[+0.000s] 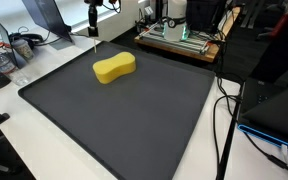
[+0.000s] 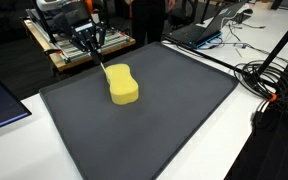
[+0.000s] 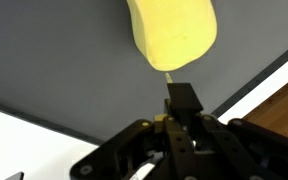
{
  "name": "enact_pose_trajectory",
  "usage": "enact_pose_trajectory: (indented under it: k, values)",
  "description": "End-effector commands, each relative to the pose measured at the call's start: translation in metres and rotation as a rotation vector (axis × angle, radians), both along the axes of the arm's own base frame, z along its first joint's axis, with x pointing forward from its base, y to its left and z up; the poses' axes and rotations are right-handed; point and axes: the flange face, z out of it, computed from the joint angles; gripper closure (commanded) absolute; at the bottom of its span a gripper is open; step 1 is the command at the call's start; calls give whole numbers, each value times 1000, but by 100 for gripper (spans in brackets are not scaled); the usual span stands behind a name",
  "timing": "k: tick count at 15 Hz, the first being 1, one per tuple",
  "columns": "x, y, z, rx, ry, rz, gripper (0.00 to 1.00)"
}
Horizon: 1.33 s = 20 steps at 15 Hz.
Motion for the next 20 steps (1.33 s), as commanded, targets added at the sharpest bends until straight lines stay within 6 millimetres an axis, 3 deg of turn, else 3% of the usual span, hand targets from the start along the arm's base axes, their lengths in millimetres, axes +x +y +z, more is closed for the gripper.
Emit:
enact_pose_trajectory:
  k: [1, 5, 10, 13, 20]
  values:
    - [-9, -40, 20, 29, 18, -15, 97]
    - [-18, -80, 38, 135, 44, -56, 97]
    - [-34, -95, 46, 335, 45, 31, 97]
    - [-56, -99, 43, 429, 8, 106, 97]
    - [-111, -132, 27, 502, -169, 217, 97]
